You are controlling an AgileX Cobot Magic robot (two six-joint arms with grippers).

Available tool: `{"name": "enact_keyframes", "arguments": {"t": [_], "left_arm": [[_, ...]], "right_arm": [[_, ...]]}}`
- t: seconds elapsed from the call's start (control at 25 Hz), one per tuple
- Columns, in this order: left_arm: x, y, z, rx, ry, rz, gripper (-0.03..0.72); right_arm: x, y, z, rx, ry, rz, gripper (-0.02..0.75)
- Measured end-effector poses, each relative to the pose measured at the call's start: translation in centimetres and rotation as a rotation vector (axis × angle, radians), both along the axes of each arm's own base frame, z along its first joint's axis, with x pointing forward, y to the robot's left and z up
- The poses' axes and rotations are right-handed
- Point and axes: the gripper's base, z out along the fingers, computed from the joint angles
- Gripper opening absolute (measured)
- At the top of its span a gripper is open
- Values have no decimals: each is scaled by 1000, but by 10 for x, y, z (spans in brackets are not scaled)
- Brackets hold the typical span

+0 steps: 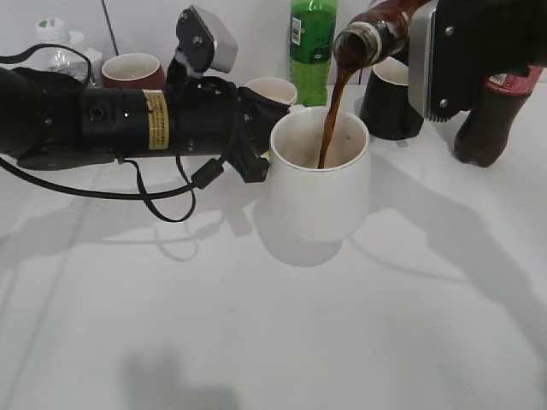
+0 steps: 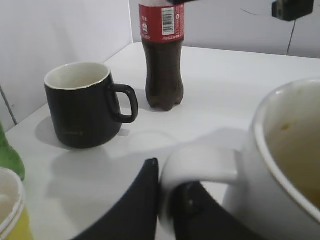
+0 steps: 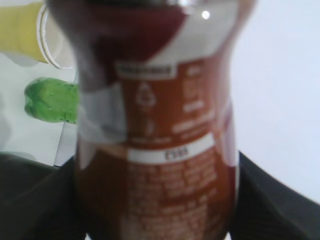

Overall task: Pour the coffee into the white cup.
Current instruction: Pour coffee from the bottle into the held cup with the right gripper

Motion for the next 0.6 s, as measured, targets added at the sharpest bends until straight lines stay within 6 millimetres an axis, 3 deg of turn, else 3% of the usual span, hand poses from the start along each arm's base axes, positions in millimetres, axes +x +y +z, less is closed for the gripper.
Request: {"name": "enact_keyframes", "arguments": {"t": [0.6], "left_arm": [[0, 0, 0, 1, 0, -1, 45]], "right_arm": [[0, 0, 0, -49, -41, 15, 533]]}}
